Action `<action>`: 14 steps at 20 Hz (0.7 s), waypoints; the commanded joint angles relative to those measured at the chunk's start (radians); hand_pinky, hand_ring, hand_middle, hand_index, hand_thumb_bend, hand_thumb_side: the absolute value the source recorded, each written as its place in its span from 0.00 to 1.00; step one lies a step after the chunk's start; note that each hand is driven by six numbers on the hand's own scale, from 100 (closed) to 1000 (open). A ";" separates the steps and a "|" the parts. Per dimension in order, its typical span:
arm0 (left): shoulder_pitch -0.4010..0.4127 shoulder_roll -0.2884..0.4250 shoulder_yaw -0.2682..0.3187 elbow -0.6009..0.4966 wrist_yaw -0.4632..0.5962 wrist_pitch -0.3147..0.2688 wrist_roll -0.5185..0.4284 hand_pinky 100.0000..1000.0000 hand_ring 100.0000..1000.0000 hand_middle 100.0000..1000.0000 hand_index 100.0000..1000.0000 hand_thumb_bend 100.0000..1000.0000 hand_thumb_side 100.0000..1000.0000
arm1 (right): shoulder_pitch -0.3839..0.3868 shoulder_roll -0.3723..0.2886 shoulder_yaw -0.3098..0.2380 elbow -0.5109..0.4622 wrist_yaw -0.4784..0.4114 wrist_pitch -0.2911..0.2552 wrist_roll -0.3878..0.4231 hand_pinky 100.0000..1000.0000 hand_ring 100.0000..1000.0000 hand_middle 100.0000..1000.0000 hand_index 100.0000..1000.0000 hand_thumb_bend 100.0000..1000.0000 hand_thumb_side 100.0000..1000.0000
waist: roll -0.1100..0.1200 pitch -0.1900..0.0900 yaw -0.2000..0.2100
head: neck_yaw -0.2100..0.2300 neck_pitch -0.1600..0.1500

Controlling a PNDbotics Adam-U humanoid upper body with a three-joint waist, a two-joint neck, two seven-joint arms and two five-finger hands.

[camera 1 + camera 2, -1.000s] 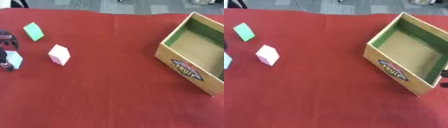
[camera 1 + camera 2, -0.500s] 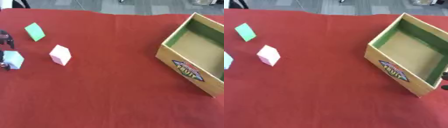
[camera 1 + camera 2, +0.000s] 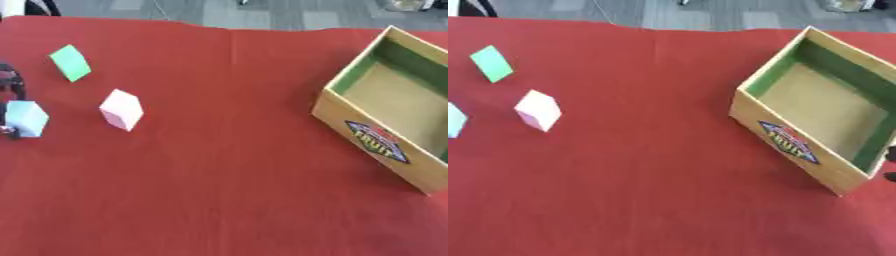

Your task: Pick up the objects with one hand, pass them to the other hand, and then place them into the box on the other side of the table.

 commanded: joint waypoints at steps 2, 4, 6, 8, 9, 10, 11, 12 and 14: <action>-0.014 0.027 0.011 0.001 -0.001 -0.003 -0.003 0.83 0.82 0.74 0.64 0.64 0.00 | -0.002 -0.011 -0.011 -0.007 0.006 0.003 -0.002 0.84 1.00 0.82 0.92 0.00 0.38 | 0.002 -0.013 0.000 | 0.004 -0.010; -0.014 0.026 0.011 0.003 0.000 -0.002 -0.008 0.82 0.81 0.73 0.61 0.62 0.00 | -0.003 -0.011 -0.011 -0.006 0.005 0.003 -0.003 0.84 1.00 0.82 0.92 0.00 0.38 | 0.002 -0.013 0.000 | 0.004 -0.010; -0.014 0.025 0.012 0.003 0.003 0.000 -0.011 0.82 0.80 0.72 0.58 0.60 0.00 | -0.004 -0.012 -0.012 -0.006 0.004 0.004 -0.003 0.84 1.00 0.82 0.92 0.00 0.38 | 0.003 -0.013 0.001 | 0.003 -0.011; -0.014 0.025 0.011 0.004 0.003 0.004 -0.017 0.81 0.79 0.69 0.55 0.56 0.00 | -0.005 -0.013 -0.012 -0.006 0.002 0.005 -0.003 0.84 1.00 0.82 0.92 0.00 0.38 | 0.003 -0.013 0.001 | 0.003 -0.008; -0.014 0.024 0.010 0.003 0.003 0.005 -0.020 0.80 0.78 0.69 0.54 0.55 0.00 | -0.005 -0.013 -0.013 -0.006 0.002 0.005 -0.003 0.84 1.00 0.82 0.92 0.00 0.38 | 0.003 -0.014 0.001 | 0.003 -0.007; -0.014 0.024 0.010 0.003 0.002 0.007 -0.023 0.80 0.77 0.67 0.52 0.52 0.00 | -0.004 -0.014 -0.013 -0.006 0.001 0.005 -0.003 0.84 1.00 0.82 0.92 0.00 0.38 | 0.004 -0.014 0.001 | 0.003 -0.007; -0.014 0.023 0.010 0.003 0.003 0.009 -0.026 0.79 0.76 0.66 0.51 0.51 0.00 | -0.004 -0.015 -0.013 -0.006 0.000 0.005 -0.003 0.84 1.00 0.82 0.92 0.00 0.38 | 0.004 -0.015 0.001 | 0.003 -0.007; -0.014 0.023 0.009 0.002 0.003 0.011 -0.028 0.78 0.74 0.64 0.49 0.49 0.00 | -0.005 -0.016 -0.013 -0.006 -0.001 0.005 -0.003 0.84 1.00 0.82 0.92 0.00 0.38 | 0.004 -0.015 0.001 | 0.004 -0.007; -0.014 0.023 0.009 0.000 0.005 0.015 -0.030 0.77 0.73 0.62 0.46 0.44 0.00 | -0.004 -0.017 -0.014 -0.006 -0.003 0.006 -0.003 0.84 1.00 0.82 0.92 0.00 0.38 | 0.005 -0.017 0.001 | 0.004 -0.006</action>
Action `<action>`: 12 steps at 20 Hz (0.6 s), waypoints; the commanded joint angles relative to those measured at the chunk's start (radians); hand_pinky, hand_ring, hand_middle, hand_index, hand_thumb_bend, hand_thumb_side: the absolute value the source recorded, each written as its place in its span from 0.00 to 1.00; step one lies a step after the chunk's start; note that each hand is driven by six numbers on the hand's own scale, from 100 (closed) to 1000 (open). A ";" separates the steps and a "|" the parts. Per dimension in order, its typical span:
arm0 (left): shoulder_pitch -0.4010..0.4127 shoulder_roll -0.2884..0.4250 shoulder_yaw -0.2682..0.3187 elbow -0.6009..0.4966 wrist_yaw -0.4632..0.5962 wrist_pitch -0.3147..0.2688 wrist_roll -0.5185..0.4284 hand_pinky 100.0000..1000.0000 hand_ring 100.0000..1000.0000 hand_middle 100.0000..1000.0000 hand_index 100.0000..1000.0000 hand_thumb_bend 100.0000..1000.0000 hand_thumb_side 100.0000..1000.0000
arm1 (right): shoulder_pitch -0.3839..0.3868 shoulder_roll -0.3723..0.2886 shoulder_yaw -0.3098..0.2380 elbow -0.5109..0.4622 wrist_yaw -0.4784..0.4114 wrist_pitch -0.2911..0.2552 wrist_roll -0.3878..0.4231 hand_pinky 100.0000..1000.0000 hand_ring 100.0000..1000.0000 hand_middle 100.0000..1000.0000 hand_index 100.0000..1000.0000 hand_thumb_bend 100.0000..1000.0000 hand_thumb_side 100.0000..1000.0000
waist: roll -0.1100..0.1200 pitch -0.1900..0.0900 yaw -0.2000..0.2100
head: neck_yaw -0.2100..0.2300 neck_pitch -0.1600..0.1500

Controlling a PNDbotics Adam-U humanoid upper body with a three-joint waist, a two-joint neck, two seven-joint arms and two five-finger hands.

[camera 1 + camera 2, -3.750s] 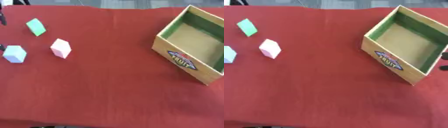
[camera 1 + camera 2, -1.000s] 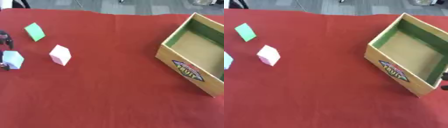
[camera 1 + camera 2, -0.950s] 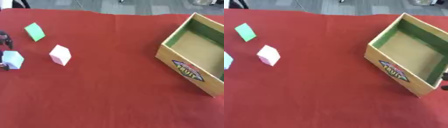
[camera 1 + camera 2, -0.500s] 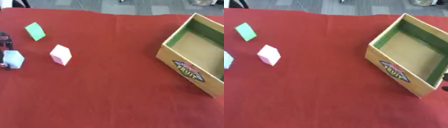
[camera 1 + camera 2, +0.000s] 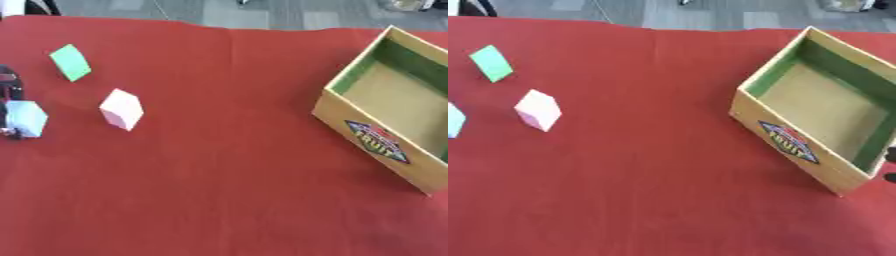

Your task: Pick up the objects with one hand, pass them to the other hand, and then place them into the box on the other side of the table.

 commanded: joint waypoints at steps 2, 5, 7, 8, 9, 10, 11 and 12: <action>-0.015 0.027 0.010 -0.013 0.007 0.010 -0.005 0.77 0.72 0.60 0.44 0.41 0.00 | -0.002 -0.024 -0.014 -0.011 -0.005 0.001 -0.001 0.84 1.00 0.82 0.92 0.00 0.38 | 0.005 -0.020 0.001 | 0.003 -0.003; -0.016 0.028 0.016 -0.027 0.032 0.022 0.000 0.75 0.69 0.57 0.41 0.37 0.00 | 0.002 -0.027 -0.015 -0.011 -0.009 0.000 -0.002 0.84 1.00 0.82 0.92 0.00 0.37 | 0.006 -0.025 0.003 | 0.000 -0.001; -0.015 0.031 0.024 -0.053 0.058 0.029 0.010 0.75 0.68 0.56 0.41 0.35 0.00 | 0.006 -0.030 -0.016 -0.012 -0.012 -0.003 -0.003 0.84 1.00 0.82 0.92 0.00 0.38 | 0.006 -0.030 0.005 | -0.004 0.003; -0.012 0.033 0.028 -0.072 0.073 0.031 0.016 0.74 0.67 0.54 0.41 0.34 0.00 | 0.009 -0.032 -0.016 -0.012 -0.014 -0.004 -0.005 0.84 1.00 0.82 0.92 0.00 0.38 | 0.007 -0.032 0.007 | -0.005 0.004; -0.009 0.038 0.032 -0.094 0.088 0.031 0.026 0.74 0.65 0.53 0.40 0.32 0.00 | 0.011 -0.035 -0.017 -0.013 -0.017 -0.006 -0.006 0.84 1.00 0.82 0.92 0.00 0.38 | 0.007 -0.035 0.008 | -0.008 0.005; -0.004 0.043 0.035 -0.117 0.103 0.031 0.038 0.73 0.65 0.53 0.40 0.32 0.00 | 0.012 -0.037 -0.017 -0.013 -0.019 -0.008 -0.007 0.84 1.00 0.82 0.92 0.00 0.42 | 0.007 -0.036 0.010 | -0.010 0.006; 0.000 0.044 0.042 -0.136 0.114 0.029 0.052 0.73 0.63 0.50 0.40 0.29 0.00 | 0.014 -0.040 -0.018 -0.014 -0.022 -0.009 -0.008 0.84 1.00 0.82 0.92 0.00 0.38 | 0.007 -0.039 0.011 | -0.012 0.007; 0.006 0.044 0.051 -0.157 0.126 0.023 0.066 0.73 0.62 0.49 0.40 0.28 0.00 | 0.015 -0.042 -0.018 -0.015 -0.025 -0.011 -0.009 0.84 1.00 0.82 0.92 0.00 0.38 | 0.007 -0.040 0.013 | -0.014 0.008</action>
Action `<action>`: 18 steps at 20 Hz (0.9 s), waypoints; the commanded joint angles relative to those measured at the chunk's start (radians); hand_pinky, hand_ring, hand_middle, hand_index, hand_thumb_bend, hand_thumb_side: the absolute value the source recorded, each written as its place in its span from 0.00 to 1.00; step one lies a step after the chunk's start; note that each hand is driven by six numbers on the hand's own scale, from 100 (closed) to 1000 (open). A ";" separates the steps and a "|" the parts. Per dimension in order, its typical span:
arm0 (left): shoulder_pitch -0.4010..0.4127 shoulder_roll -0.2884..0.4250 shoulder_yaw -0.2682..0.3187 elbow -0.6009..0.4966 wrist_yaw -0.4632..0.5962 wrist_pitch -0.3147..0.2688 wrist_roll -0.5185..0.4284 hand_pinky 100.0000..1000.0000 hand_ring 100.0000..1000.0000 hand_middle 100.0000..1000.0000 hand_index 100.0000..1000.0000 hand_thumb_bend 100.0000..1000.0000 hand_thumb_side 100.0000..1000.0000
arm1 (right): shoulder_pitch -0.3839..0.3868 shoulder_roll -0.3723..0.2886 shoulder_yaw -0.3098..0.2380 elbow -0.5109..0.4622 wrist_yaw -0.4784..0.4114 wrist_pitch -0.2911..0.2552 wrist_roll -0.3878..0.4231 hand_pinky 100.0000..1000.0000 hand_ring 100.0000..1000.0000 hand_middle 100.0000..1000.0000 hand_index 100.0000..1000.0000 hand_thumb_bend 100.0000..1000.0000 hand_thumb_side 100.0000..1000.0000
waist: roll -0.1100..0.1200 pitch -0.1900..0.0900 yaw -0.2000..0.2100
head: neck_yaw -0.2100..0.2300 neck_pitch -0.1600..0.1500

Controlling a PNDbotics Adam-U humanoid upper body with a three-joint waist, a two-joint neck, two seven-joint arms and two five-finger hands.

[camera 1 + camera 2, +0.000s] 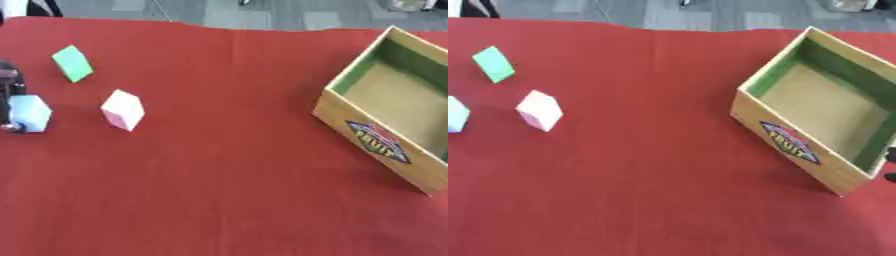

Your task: Pick up the objects with one hand, pass them to the other hand, and then place them into the box on the other side of the table.

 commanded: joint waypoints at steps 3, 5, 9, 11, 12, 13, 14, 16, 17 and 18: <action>0.023 0.037 0.061 -0.123 0.072 -0.021 0.071 0.72 0.58 0.46 0.40 0.25 0.00 | 0.006 -0.046 -0.013 -0.018 -0.023 -0.012 -0.007 0.84 1.00 0.82 0.92 0.00 0.39 | 0.001 -0.034 0.007 | -0.014 0.008; 0.049 0.029 0.075 -0.171 0.101 -0.026 0.101 0.72 0.56 0.44 0.40 0.21 0.00 | 0.007 -0.053 -0.012 -0.021 -0.032 -0.017 -0.010 0.84 1.00 0.82 0.92 0.00 0.39 | 0.000 -0.037 0.009 | -0.018 0.008; 0.100 0.012 0.080 -0.272 0.163 -0.013 0.163 0.71 0.54 0.42 0.40 0.16 0.00 | 0.010 -0.063 -0.011 -0.025 -0.049 -0.027 -0.013 0.84 1.00 0.82 0.92 0.00 0.39 | -0.002 -0.043 0.009 | -0.029 0.011; 0.122 0.013 0.074 -0.323 0.195 0.008 0.194 0.71 0.53 0.41 0.40 0.15 0.00 | 0.011 -0.066 -0.011 -0.025 -0.053 -0.028 -0.013 0.84 1.00 0.82 0.92 0.00 0.39 | -0.002 -0.044 0.009 | -0.030 0.010; 0.132 0.014 0.070 -0.349 0.210 0.020 0.210 0.71 0.53 0.41 0.40 0.15 0.00 | 0.011 -0.067 -0.010 -0.025 -0.054 -0.029 -0.013 0.84 1.00 0.82 0.92 0.00 0.39 | -0.001 -0.045 0.009 | -0.030 0.008; 0.140 0.016 0.067 -0.375 0.226 0.034 0.226 0.70 0.53 0.40 0.40 0.15 0.00 | 0.012 -0.068 -0.010 -0.025 -0.055 -0.029 -0.012 0.84 1.00 0.82 0.92 0.00 0.39 | -0.001 -0.046 0.009 | -0.030 0.006; 0.148 0.019 0.066 -0.402 0.243 0.050 0.242 0.70 0.53 0.40 0.39 0.15 0.00 | 0.012 -0.069 -0.009 -0.026 -0.057 -0.029 -0.012 0.84 1.00 0.82 0.92 0.00 0.40 | -0.001 -0.047 0.009 | -0.030 0.003; 0.165 0.023 0.064 -0.449 0.273 0.079 0.272 0.70 0.52 0.40 0.40 0.15 0.00 | 0.012 -0.072 -0.009 -0.027 -0.060 -0.030 -0.012 0.84 1.00 0.82 0.92 0.00 0.40 | 0.000 -0.049 0.010 | -0.030 -0.003; 0.172 0.023 0.063 -0.469 0.287 0.093 0.286 0.70 0.51 0.39 0.40 0.14 0.00 | 0.012 -0.074 -0.008 -0.028 -0.063 -0.031 -0.012 0.84 1.00 0.82 0.92 0.00 0.40 | 0.000 -0.050 0.009 | -0.032 -0.005; 0.178 0.018 0.062 -0.488 0.301 0.107 0.300 0.70 0.51 0.38 0.40 0.13 0.00 | 0.012 -0.076 -0.008 -0.028 -0.067 -0.032 -0.013 0.84 1.00 0.82 0.92 0.00 0.40 | 0.000 -0.051 0.010 | -0.034 -0.008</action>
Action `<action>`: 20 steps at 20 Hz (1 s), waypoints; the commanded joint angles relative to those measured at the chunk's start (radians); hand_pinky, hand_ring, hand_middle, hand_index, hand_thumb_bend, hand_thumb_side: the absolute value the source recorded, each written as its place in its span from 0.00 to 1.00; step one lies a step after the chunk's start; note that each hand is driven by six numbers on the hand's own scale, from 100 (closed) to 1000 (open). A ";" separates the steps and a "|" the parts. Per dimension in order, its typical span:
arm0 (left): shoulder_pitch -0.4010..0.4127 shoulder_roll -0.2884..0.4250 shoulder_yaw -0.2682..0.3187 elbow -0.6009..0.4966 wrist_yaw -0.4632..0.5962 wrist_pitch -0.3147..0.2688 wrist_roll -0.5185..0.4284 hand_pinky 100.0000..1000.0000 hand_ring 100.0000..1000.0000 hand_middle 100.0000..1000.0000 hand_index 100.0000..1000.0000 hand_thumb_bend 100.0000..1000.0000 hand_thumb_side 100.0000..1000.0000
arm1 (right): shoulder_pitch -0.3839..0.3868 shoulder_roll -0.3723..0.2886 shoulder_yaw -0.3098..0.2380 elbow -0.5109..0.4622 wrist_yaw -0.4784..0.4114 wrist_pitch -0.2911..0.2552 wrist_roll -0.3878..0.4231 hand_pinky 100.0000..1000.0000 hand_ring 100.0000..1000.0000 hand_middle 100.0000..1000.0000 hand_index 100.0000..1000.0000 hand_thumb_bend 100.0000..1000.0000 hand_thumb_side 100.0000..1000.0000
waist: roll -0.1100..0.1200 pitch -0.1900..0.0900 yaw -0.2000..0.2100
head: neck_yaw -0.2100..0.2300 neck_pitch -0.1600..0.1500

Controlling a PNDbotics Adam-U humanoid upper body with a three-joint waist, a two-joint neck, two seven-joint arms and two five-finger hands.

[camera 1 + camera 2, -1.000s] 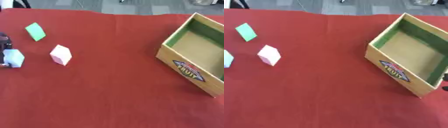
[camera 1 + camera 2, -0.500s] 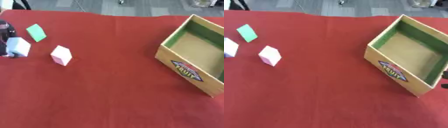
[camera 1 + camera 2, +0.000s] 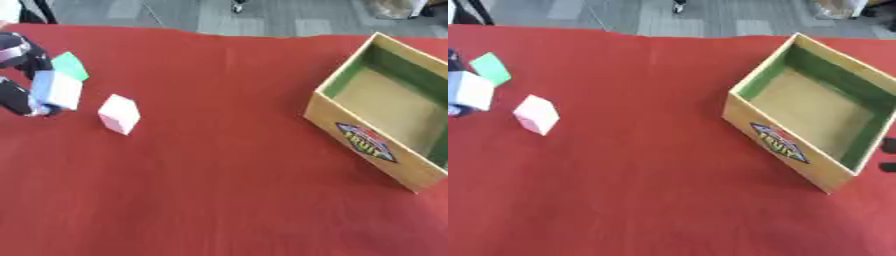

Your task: Pick up the objects with one hand, pass them to the other hand, and then place them into the box on the other side of the table.

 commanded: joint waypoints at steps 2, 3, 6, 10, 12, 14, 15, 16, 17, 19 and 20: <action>0.012 0.020 0.002 -0.093 0.063 0.058 0.064 0.69 0.49 0.37 0.39 0.11 0.00 | -0.003 -0.045 -0.006 -0.022 -0.022 -0.011 -0.001 0.84 1.00 0.82 0.92 0.00 0.40 | 0.002 -0.026 0.002 | -0.011 -0.018; 0.018 0.010 -0.001 -0.109 0.078 0.072 0.078 0.69 0.49 0.36 0.39 0.09 0.00 | -0.004 -0.049 -0.005 -0.022 -0.027 -0.014 -0.001 0.84 1.00 0.82 0.92 0.00 0.41 | 0.002 -0.027 0.002 | -0.014 -0.017; 0.035 -0.034 -0.010 -0.155 0.122 0.117 0.123 0.68 0.47 0.34 0.39 0.06 0.00 | -0.009 -0.064 -0.001 -0.022 -0.047 -0.025 -0.002 0.84 1.00 0.82 0.92 0.00 0.41 | 0.000 -0.032 0.002 | -0.026 -0.015; 0.053 -0.077 -0.035 -0.213 0.178 0.171 0.179 0.68 0.45 0.33 0.39 0.04 0.00 | -0.024 -0.100 0.005 -0.022 -0.084 -0.051 -0.013 0.84 1.00 0.82 0.91 0.00 0.41 | -0.006 -0.037 -0.003 | -0.039 -0.008; 0.057 -0.102 -0.046 -0.230 0.205 0.193 0.205 0.67 0.45 0.32 0.39 0.03 0.00 | -0.035 -0.130 0.010 -0.022 -0.108 -0.071 -0.026 0.84 0.99 0.82 0.91 0.00 0.41 | -0.008 -0.041 -0.004 | -0.045 -0.001; 0.059 -0.127 -0.054 -0.237 0.232 0.209 0.232 0.67 0.44 0.32 0.39 0.02 0.00 | -0.045 -0.163 0.016 -0.022 -0.129 -0.093 -0.041 0.84 0.99 0.82 0.91 0.00 0.41 | -0.011 -0.045 -0.007 | -0.048 0.003; 0.060 -0.137 -0.059 -0.239 0.245 0.214 0.245 0.67 0.44 0.32 0.39 0.02 0.00 | -0.049 -0.180 0.019 -0.022 -0.138 -0.104 -0.047 0.84 0.99 0.82 0.91 0.00 0.41 | -0.013 -0.046 -0.008 | -0.048 0.004; 0.060 -0.147 -0.066 -0.238 0.266 0.217 0.262 0.67 0.44 0.32 0.39 0.01 0.00 | -0.055 -0.198 0.023 -0.019 -0.145 -0.116 -0.055 0.84 0.99 0.82 0.91 0.00 0.41 | -0.014 -0.049 -0.009 | -0.048 0.004; 0.060 -0.151 -0.073 -0.236 0.301 0.218 0.285 0.67 0.44 0.32 0.39 0.01 0.00 | -0.060 -0.212 0.026 -0.013 -0.151 -0.127 -0.062 0.84 0.99 0.82 0.91 0.00 0.41 | -0.014 -0.050 -0.010 | -0.048 0.004; 0.057 -0.167 -0.085 -0.231 0.356 0.217 0.329 0.66 0.43 0.31 0.39 0.00 0.00 | -0.083 -0.247 0.037 0.006 -0.162 -0.150 -0.073 0.84 0.99 0.82 0.91 0.00 0.41 | -0.016 -0.054 -0.010 | -0.050 0.006; 0.056 -0.175 -0.092 -0.229 0.372 0.215 0.346 0.66 0.43 0.31 0.39 0.00 0.00 | -0.096 -0.264 0.043 0.017 -0.168 -0.161 -0.078 0.84 0.99 0.82 0.91 0.00 0.41 | -0.016 -0.056 -0.009 | -0.052 0.007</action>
